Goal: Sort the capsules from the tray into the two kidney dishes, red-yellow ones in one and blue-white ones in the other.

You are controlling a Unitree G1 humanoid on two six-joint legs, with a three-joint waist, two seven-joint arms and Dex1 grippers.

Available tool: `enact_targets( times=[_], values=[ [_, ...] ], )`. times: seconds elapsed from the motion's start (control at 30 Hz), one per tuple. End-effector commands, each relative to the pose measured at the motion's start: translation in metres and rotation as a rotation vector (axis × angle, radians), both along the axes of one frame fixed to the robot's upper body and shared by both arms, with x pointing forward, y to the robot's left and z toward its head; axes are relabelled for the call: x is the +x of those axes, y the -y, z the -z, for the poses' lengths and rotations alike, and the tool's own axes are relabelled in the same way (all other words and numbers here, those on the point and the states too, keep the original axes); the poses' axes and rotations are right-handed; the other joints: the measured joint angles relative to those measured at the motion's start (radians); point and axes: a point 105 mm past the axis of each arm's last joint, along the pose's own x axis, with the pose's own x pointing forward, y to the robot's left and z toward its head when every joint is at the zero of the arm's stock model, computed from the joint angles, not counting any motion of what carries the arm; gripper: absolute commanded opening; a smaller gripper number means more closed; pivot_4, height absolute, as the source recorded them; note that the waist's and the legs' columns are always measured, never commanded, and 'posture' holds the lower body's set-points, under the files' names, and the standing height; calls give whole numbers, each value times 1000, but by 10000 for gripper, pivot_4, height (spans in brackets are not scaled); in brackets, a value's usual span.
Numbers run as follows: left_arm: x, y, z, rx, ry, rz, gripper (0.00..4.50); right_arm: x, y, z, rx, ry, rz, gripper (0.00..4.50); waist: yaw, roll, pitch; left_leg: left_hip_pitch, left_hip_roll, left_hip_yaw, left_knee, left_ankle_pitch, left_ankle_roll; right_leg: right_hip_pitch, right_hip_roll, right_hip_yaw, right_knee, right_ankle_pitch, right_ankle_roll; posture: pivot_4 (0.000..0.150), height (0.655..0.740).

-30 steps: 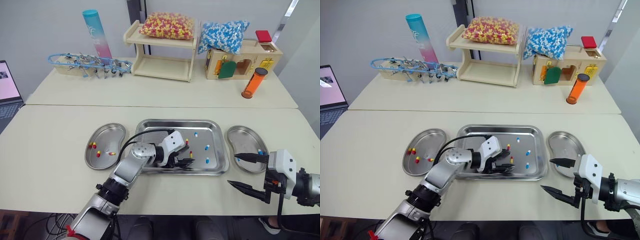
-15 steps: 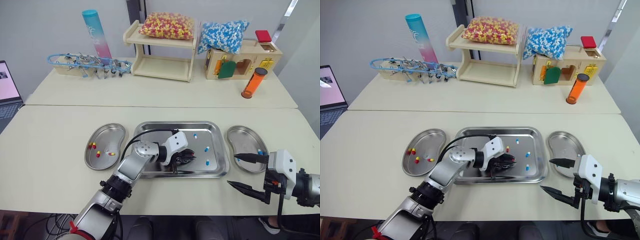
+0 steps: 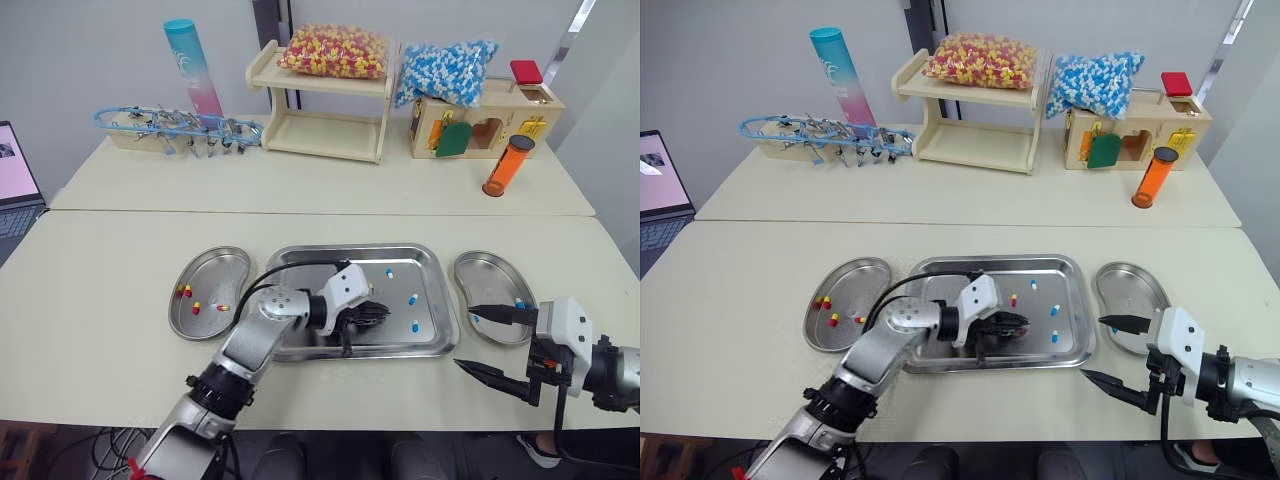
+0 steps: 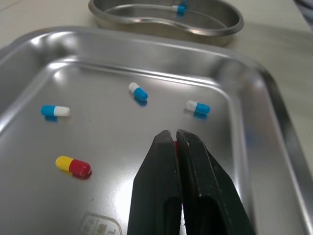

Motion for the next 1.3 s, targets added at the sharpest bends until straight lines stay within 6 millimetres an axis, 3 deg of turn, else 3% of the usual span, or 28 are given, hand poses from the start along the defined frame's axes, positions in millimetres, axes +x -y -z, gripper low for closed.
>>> enact_targets(
  times=[0.03, 0.33, 0.7, 0.87, 0.97, 1.13, 1.23, 1.3],
  values=[
    [-10, -8, -25, -61, 48, -8, 78, 0, -6, -10, 11, 35, -29, 45000, 0, 0, 0, 0, 0, 0, 0, 0, 0, 0, 0, 0, 0, 0, 0, 1500, 7400],
    [-9, -63, -49, -144, 98, -347, 78, 6, -16, -17, 26, 46, -105, 45000, 0, 0, 0, 0, 0, 0, 0, 0, 0, 0, 0, 0, 0, 0, 0, 1500, 7400],
    [-42, -154, -53, -226, 117, -750, 78, 16, -42, -33, 58, 56, -295, 45000, 2, 0, 0, 0, 0, 0, 0, 0, 0, 0, 0, 0, 0, 0, 0, 1500, 7400],
    [-23, -213, -39, -189, 106, -1094, 78, 19, -50, -35, 67, 44, -366, 45000, 6, 0, 0, 0, 0, -1, 0, 0, 0, 0, 0, -1, 0, 0, 0, 1500, 7400],
    [-16, -225, -28, -152, 76, -1162, 78, 20, -56, -38, 73, 43, -402, 45000, 3, 0, 0, 0, 0, 0, 0, 0, 0, 0, 0, 0, -1, 0, 0, 1500, 7400],
    [-9, -229, -16, -137, 48, -1160, 78, 23, -62, -43, 78, 52, -436, 45000, 3, 0, 0, 0, 0, -1, 0, 0, 0, -1, 0, -1, 0, 0, 0, 1500, 7400],
    [-8, -230, -17, -133, 52, -1145, 6696, 23, -62, -43, 77, 52, -438, 45000, 2, 0, 0, -1, 0, -1, 0, 0, 0, -1, 0, -1, 0, 0, 0, 1500, 7400],
    [-8, -231, -17, -143, 48, -1135, 13482, 23, -62, -44, 77, 52, -437, 45000, 2, 0, 0, -1, 0, -1, 0, 0, 0, -1, 0, -1, 0, 0, 0, 1500, 7400]
  ],
)
